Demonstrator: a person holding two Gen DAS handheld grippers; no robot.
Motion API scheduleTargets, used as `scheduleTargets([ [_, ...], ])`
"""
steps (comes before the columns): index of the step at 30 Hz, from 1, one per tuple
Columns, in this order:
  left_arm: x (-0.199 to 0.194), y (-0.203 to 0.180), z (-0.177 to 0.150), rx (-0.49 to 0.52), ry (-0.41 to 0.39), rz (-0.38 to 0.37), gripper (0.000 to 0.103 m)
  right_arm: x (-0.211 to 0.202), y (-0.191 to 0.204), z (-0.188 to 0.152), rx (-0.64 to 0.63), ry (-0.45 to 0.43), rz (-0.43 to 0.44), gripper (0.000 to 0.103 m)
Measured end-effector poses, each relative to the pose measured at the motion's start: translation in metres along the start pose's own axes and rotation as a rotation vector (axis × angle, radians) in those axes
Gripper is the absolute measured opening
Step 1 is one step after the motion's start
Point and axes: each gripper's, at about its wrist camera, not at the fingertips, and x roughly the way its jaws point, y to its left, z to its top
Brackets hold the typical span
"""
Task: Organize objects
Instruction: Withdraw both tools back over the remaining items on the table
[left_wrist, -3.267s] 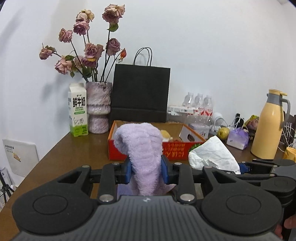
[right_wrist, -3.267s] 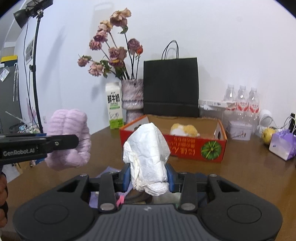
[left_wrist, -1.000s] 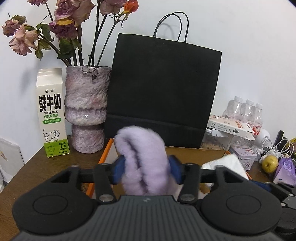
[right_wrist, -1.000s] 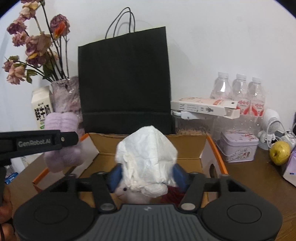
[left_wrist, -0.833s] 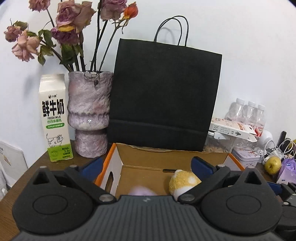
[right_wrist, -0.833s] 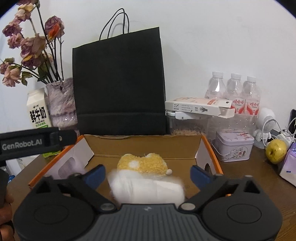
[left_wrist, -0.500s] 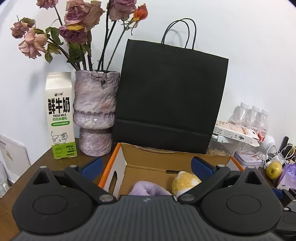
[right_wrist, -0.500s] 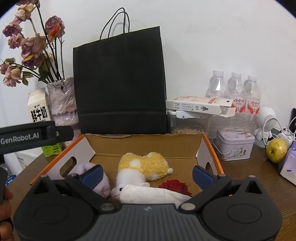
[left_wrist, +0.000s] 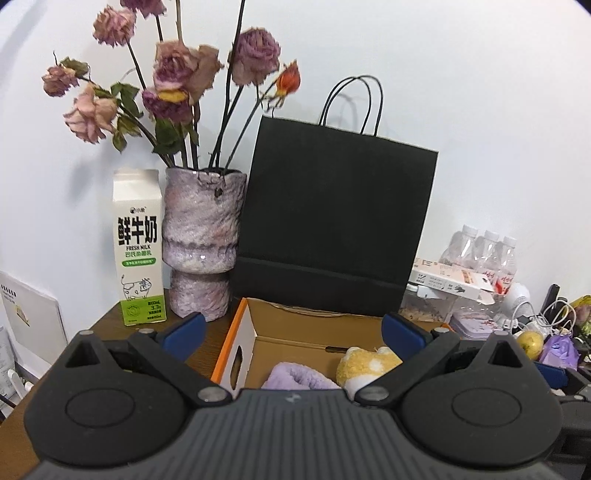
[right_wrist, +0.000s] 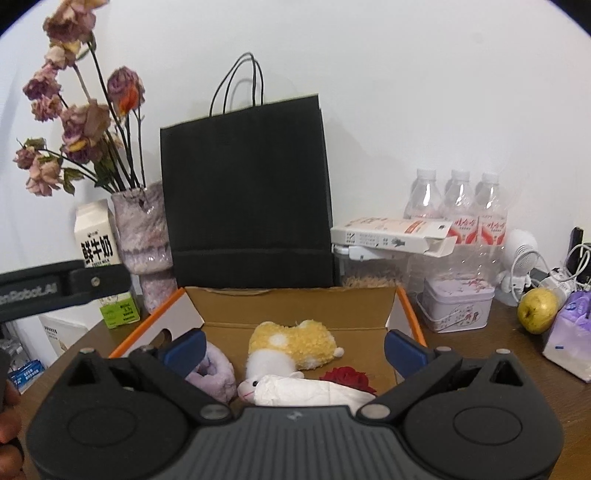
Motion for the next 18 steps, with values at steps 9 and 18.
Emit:
scheduleTargets([
  [9, -0.044, -0.002, -0.005, 0.033, -0.031, -0.018, 0.103, -0.04, -0.004, -0.005, -0.015, -0.034, 0.005, 0.103],
  [18, -0.085, 0.0, -0.014, 0.052, -0.033, -0.036, 0.103, -0.086, 0.001, -0.017, -0.063, -0.063, 0.018, 0.103],
])
